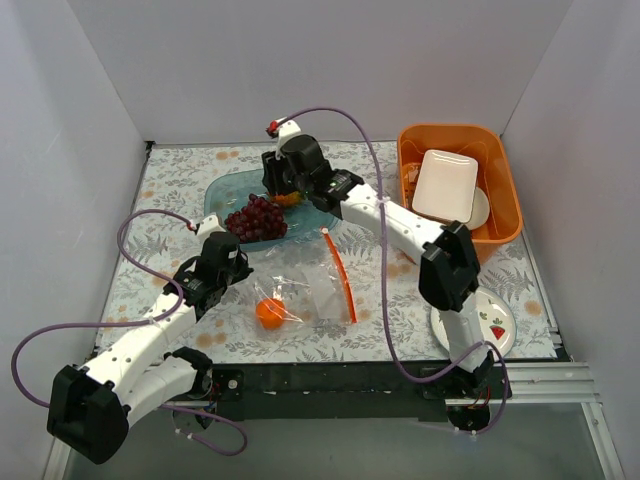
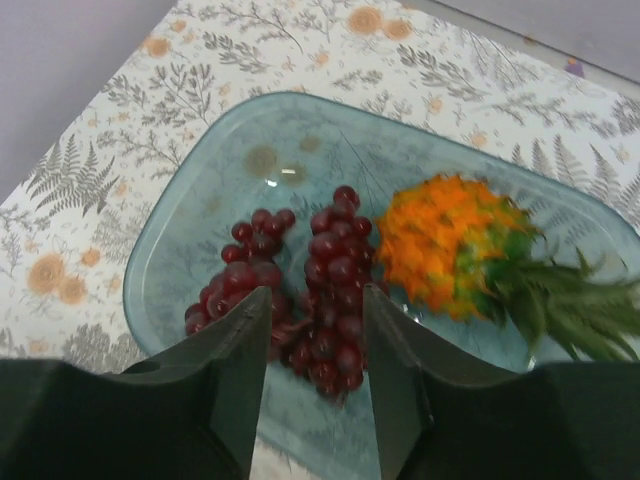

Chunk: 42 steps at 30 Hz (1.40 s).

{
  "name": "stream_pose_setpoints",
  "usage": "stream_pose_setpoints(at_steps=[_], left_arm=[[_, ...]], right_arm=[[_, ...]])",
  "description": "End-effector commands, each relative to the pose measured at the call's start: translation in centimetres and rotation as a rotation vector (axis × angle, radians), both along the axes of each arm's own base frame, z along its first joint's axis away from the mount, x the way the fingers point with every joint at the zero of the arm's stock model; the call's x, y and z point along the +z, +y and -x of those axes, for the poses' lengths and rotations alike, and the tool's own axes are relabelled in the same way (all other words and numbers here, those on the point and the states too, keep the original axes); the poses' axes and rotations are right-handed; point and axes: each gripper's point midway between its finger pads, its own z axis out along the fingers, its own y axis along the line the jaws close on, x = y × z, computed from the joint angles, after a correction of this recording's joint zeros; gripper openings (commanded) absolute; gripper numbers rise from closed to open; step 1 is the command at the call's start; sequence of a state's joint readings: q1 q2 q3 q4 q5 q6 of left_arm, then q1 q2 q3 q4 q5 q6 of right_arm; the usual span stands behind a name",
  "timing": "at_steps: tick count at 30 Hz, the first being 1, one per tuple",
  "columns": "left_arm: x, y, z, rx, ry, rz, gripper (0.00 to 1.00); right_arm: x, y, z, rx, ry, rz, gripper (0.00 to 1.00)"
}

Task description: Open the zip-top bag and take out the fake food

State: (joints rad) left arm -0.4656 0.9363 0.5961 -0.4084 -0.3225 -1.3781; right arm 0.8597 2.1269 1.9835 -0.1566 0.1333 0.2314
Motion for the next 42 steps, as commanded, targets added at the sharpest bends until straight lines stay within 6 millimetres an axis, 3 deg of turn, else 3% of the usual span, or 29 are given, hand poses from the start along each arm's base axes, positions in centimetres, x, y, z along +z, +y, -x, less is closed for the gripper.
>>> stream_pose_setpoints(at_steps=[1,2,3,4,5,6,7,8,9,12,18,22,26,30,34,39,40,42], left_arm=[[1.4,0.9,-0.7,0.055,-0.035,-0.010,0.00],[1.4,1.0,-0.7,0.060,-0.037,-0.008,0.00],[1.4,1.0,-0.6,0.069,-0.037,0.002,0.00],[1.4,1.0,-0.6,0.072,-0.037,0.006,0.00],[1.5,1.0,-0.6,0.073,-0.041,0.013,0.00],[1.5,1.0,-0.6,0.074,-0.043,0.019,0.00],[1.4,1.0,-0.5,0.079,-0.041,0.027,0.00],[1.5,0.9,-0.5,0.079,-0.046,0.033,0.00],[1.7,0.9,-0.5,0.082,-0.055,0.042,0.00],[1.8,0.9,-0.4,0.081,-0.069,0.058,0.00],[2.4,0.8,-0.5,0.082,-0.090,0.070,0.00],[2.5,0.6,-0.7,0.077,-0.095,0.074,0.00],[3.0,0.2,-1.0,0.063,-0.108,0.089,0.00],[3.5,0.0,-1.3,0.053,-0.116,0.088,0.00],[3.7,-0.2,-1.5,0.047,-0.118,0.094,0.00],[3.6,-0.6,-1.5,0.037,-0.114,0.105,0.00],[3.7,-0.7,-1.6,0.035,-0.116,0.112,0.00],[3.8,-0.9,-1.6,0.029,-0.116,0.118,0.00]], right_arm=[[6.9,-5.9,3.6,-0.051,-0.034,-0.065,0.46],[6.7,-7.0,4.3,-0.063,-0.022,-0.060,0.43],[8.9,-9.1,5.5,-0.074,-0.040,-0.094,0.41],[8.0,-10.2,6.4,-0.084,-0.013,-0.092,0.39],[4.6,-11.7,7.4,-0.096,0.042,-0.042,0.35],[5.6,-13.6,8.8,-0.109,0.039,-0.068,0.32],[4.7,-14.5,9.7,-0.113,0.056,-0.064,0.31],[1.0,-15.9,11.1,-0.124,0.116,-0.020,0.30],[1.7,-17.1,12.2,-0.128,0.108,-0.046,0.29],[-1.8,-19.8,15.1,-0.143,0.169,-0.038,0.27],[-6.9,-23.4,17.1,-0.233,0.231,0.018,0.25],[-9.4,-22.9,17.8,-0.207,0.285,0.024,0.24],[-10.6,-21.0,18.5,-0.112,0.316,-0.015,0.26],[-10.3,-18.7,19.4,-0.001,0.332,-0.115,0.28],[-10.5,-18.2,20.2,0.024,0.351,-0.175,0.29],[-9.3,-17.6,21.6,0.091,0.358,-0.284,0.29],[-8.4,-17.2,21.6,0.111,0.334,-0.326,0.29],[-8.5,-17.1,22.4,0.137,0.358,-0.364,0.29]])
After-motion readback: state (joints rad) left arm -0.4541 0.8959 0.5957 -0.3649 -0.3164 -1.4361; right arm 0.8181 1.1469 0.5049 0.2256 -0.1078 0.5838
